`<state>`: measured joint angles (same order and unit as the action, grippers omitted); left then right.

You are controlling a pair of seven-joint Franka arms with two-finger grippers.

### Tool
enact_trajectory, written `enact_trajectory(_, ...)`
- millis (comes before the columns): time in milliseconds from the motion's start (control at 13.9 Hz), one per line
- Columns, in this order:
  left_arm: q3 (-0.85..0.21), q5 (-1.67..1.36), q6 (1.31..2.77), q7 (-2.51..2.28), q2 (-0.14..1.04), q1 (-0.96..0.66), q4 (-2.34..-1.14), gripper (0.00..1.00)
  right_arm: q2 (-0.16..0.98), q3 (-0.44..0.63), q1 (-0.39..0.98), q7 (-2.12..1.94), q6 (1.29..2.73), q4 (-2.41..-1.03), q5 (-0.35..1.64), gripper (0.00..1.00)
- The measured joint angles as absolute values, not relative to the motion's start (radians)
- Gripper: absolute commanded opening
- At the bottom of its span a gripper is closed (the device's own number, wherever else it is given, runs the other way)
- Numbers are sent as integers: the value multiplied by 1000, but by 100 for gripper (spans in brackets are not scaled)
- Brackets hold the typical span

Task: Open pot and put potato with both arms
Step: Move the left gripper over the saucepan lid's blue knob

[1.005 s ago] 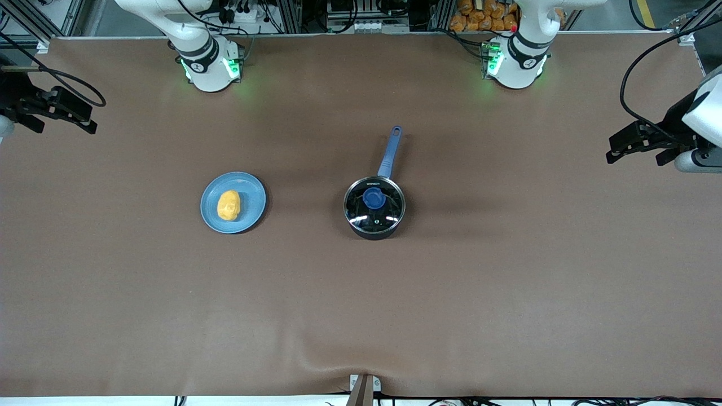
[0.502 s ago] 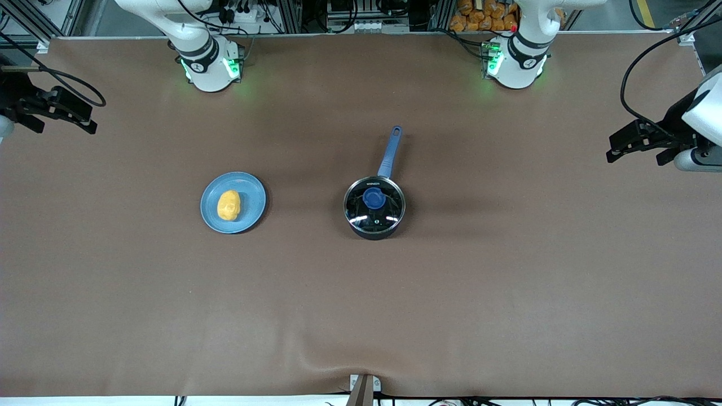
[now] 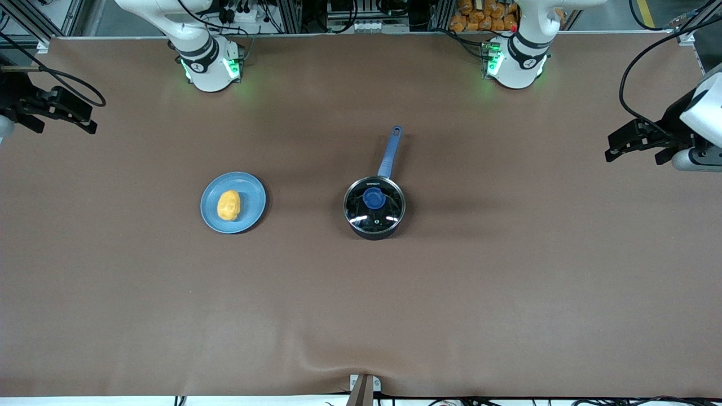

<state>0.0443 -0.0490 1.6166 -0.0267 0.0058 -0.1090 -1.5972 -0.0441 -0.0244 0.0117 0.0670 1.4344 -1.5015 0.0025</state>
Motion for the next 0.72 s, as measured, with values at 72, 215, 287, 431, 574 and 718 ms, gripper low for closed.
enact_trajectory(72, 18, -49, 1616, -71, 10, -115, -1601, 100, -44, -24, 12, 67, 1434, -1502, 2, 100)
enact_trajectory(215, -72, -48, 1619, -206, 43, -138, -1601, 100, -43, -23, 11, 67, 1434, -1501, 2, 100)
enact_trajectory(287, -120, -45, 1622, -269, 70, -152, -1596, 100, -43, -22, 11, 67, 1434, -1501, 2, 100)
enact_trajectory(431, -177, -43, 1635, -356, 133, -183, -1586, 100, -42, -21, 10, 67, 1434, -1501, 2, 100)
enact_trajectory(574, -188, -42, 1676, -430, 210, -225, -1567, 100, -42, -21, 10, 67, 1434, -1501, 2, 100)
enact_trajectory(718, -189, -42, 1743, -525, 283, -265, -1550, 100, -42, -20, 10, 67, 1434, -1501, 2, 100)
